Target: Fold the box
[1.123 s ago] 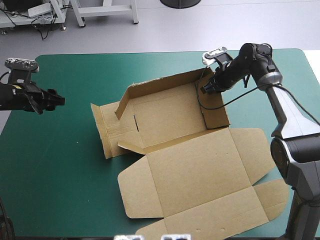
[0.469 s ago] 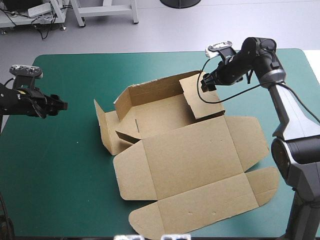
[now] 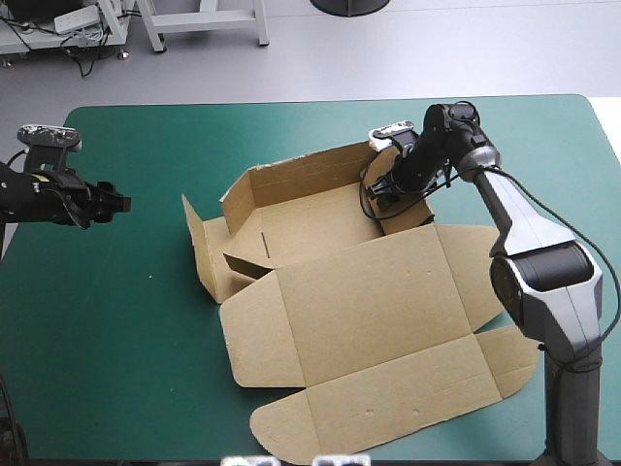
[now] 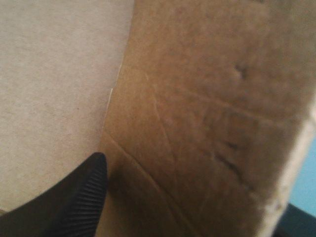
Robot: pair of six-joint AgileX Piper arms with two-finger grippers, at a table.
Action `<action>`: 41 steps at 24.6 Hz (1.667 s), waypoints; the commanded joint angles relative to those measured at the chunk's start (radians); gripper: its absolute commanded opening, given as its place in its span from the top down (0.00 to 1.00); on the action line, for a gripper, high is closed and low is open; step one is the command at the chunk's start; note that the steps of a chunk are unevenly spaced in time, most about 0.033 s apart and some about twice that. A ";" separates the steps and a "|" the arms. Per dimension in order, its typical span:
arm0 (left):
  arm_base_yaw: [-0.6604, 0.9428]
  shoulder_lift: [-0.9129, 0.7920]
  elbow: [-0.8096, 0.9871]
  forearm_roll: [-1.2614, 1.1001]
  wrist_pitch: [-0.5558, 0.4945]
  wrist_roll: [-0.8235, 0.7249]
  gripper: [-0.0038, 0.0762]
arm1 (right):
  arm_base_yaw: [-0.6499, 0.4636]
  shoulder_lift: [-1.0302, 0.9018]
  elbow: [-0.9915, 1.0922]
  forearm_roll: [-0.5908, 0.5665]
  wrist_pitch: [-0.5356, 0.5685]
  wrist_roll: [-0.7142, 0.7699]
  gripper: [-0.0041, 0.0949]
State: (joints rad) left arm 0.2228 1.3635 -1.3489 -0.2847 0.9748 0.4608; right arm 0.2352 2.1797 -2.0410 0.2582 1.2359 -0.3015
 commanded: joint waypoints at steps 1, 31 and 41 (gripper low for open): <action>0.004 -0.027 -0.027 -0.033 -0.035 -0.003 0.36 | 0.010 -0.050 -0.031 -0.001 0.021 0.001 0.58; 0.004 0.036 -0.027 -0.818 0.090 0.247 0.61 | -0.372 -0.517 -0.080 0.642 0.019 -0.178 0.98; 0.001 0.048 -0.027 -1.134 0.315 0.338 0.61 | -0.372 -0.517 0.013 0.591 -0.017 -0.191 0.98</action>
State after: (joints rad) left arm 0.2312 1.4410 -1.3489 -1.3039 1.2142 0.7938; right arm -0.1360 1.7023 -2.0271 0.7883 1.2481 -0.4870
